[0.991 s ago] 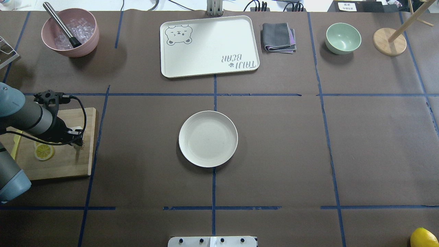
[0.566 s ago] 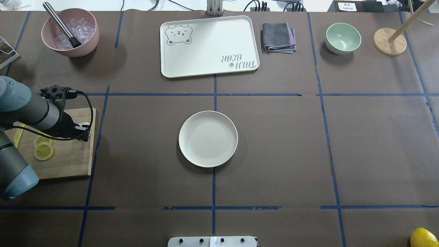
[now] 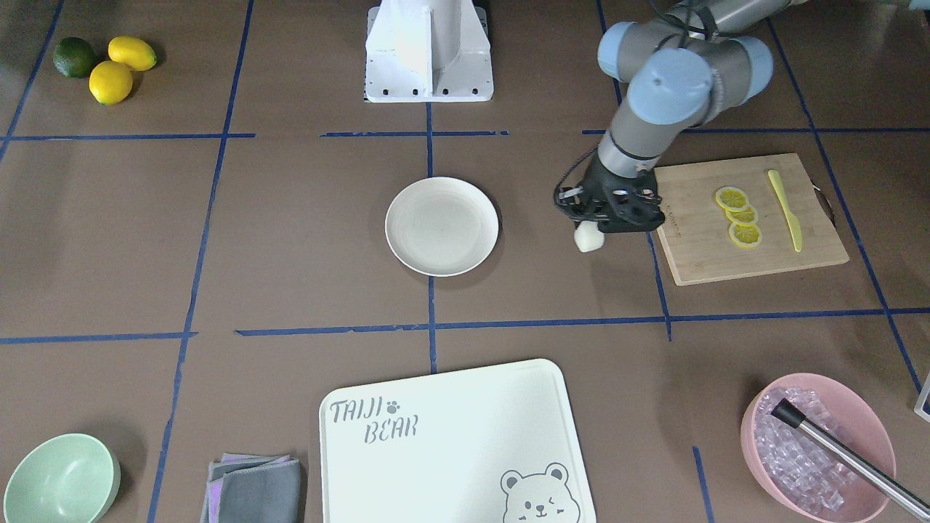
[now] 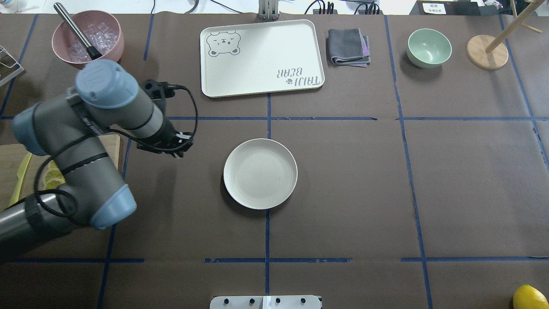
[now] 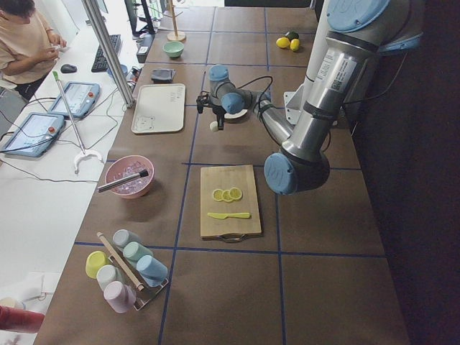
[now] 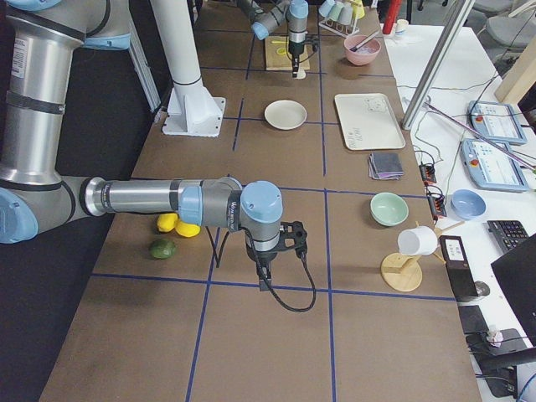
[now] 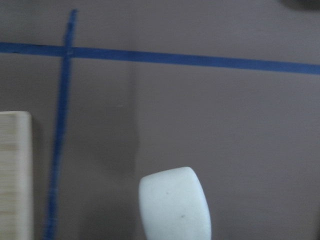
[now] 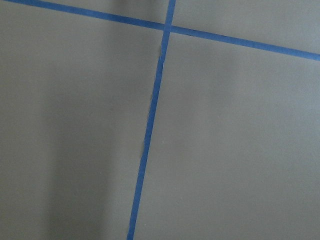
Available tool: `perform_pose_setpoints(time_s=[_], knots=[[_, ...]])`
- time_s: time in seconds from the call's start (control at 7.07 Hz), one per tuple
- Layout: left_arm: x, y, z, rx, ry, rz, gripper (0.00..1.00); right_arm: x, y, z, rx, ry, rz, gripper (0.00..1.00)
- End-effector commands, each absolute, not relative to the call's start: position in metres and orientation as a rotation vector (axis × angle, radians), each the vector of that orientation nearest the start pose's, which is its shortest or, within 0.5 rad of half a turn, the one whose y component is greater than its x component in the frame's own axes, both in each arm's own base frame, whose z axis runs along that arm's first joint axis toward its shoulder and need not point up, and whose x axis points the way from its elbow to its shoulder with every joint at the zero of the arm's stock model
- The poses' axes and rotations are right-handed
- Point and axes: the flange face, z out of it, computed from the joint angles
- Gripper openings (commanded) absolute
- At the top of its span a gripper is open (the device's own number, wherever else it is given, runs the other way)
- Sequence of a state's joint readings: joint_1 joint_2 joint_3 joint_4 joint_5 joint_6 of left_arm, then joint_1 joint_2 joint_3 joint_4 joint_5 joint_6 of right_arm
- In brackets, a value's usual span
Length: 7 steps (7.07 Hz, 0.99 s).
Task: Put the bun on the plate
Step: 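Carry the bun with the left gripper and lower it onto the plate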
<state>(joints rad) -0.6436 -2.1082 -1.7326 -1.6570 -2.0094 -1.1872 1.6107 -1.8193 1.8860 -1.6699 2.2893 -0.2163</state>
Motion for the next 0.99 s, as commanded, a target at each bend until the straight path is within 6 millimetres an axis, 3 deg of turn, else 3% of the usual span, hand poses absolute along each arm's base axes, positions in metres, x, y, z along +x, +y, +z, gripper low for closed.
perform_pose_setpoints(time_s=[0.0,0.14,0.28,0.71,0.85], knots=[[0.576,-0.448,0.187,0.079,0.876,-0.040,0.22,0.083,-0.381,0.628,0.058,-0.717,-0.156,1.00],[0.618,-0.447,0.166,0.105,0.847,-0.019,0.22,0.083,-0.380,0.628,0.057,-0.719,-0.155,1.00],[0.634,-0.454,0.159,0.106,0.838,-0.009,0.24,0.083,-0.380,0.628,0.057,-0.719,-0.155,1.00],[0.645,-0.437,0.193,0.099,0.803,0.057,0.38,0.083,-0.381,0.627,0.058,-0.720,-0.154,1.00],[0.644,-0.436,0.193,0.097,0.806,0.058,0.53,0.083,-0.381,0.627,0.058,-0.720,-0.154,1.00]])
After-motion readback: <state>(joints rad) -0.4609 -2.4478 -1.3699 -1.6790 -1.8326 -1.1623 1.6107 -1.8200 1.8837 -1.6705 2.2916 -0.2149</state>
